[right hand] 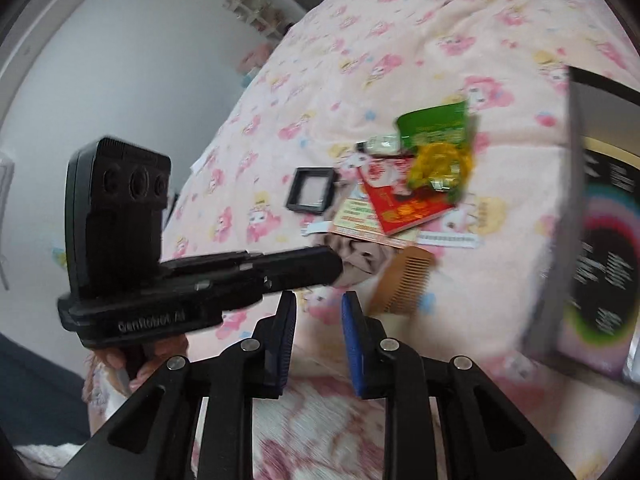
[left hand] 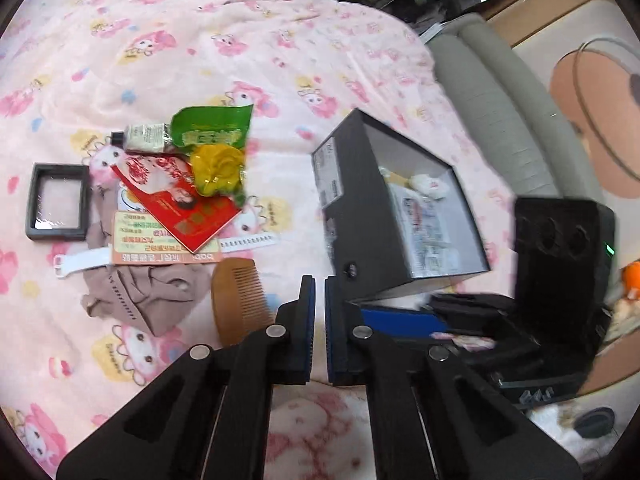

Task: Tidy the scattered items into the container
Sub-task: 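Grasp the wooden comb with the right gripper and lift it, then carry the wooden comb toward the black box with the right gripper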

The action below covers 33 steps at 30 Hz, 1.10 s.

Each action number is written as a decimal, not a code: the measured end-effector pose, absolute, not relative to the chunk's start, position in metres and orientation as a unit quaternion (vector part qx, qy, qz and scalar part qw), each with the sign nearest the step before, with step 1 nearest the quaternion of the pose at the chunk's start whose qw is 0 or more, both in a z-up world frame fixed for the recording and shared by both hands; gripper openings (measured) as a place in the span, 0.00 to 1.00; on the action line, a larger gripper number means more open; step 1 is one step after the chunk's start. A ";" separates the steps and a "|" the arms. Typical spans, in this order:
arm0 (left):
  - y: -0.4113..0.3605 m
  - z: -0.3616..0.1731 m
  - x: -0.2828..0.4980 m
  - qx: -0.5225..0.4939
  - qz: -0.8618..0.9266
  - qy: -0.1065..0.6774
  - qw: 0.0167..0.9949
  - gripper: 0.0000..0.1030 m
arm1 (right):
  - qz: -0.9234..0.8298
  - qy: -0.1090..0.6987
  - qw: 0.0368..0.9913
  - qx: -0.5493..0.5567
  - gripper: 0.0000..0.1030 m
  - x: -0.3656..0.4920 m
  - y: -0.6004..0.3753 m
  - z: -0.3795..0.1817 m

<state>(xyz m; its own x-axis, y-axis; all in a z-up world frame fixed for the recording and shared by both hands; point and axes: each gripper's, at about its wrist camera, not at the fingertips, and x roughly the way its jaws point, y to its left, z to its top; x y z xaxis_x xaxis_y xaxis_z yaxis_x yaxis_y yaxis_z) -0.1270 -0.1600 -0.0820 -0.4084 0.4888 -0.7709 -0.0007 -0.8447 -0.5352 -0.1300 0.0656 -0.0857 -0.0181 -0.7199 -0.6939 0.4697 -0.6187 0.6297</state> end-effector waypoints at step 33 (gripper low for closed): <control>-0.149 -0.120 -0.159 -0.562 0.731 -0.268 0.281 0.16 | -0.684 -0.158 0.392 0.595 0.24 -0.138 0.094 -0.138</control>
